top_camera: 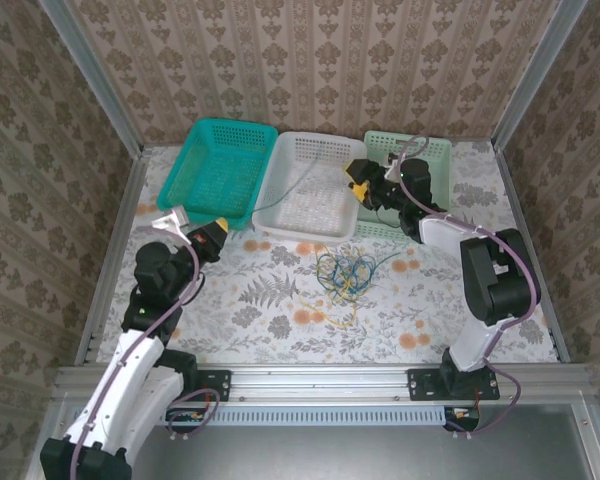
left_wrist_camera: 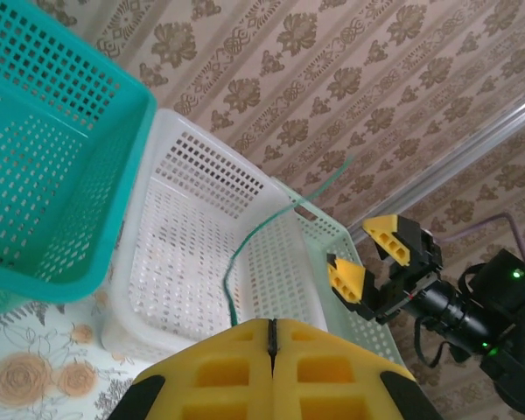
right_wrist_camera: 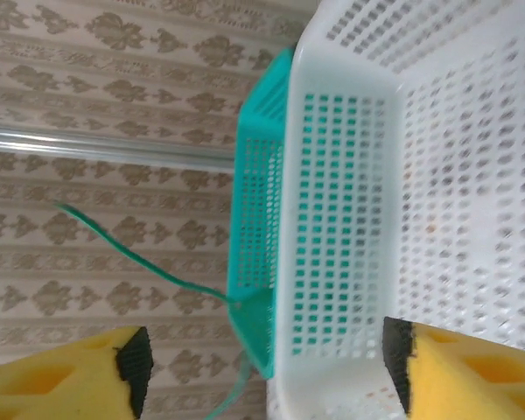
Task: Untangle the cables
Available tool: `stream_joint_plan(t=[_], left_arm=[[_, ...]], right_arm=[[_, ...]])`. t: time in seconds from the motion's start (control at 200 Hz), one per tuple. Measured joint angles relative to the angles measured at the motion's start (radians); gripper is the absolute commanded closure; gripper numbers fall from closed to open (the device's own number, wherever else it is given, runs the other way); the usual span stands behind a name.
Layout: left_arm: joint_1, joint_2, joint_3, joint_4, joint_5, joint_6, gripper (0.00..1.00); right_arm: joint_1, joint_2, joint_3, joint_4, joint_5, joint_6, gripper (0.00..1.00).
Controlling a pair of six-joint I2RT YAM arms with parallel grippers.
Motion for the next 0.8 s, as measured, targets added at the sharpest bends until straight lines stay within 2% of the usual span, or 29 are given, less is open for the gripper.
stream_joint_plan(t=[0.395, 0.63, 0.795], left_arm=[[-0.091, 0.417, 0.234, 0.072, -0.053, 0.068, 1.0], [-0.12, 0.669, 0.347, 0.101, -0.092, 0.073, 1.0], [-0.132, 0.793, 0.386, 0.134, -0.137, 0.071, 1.0]], right_arm=[[0.024, -0.275, -0.023, -0.458, 0.156, -0.394, 0.19], [0.033, -0.459, -0.194, -0.61, 0.229, -0.494, 0.19], [0.033, -0.557, -0.232, -0.688, 0.267, -0.531, 0.19]])
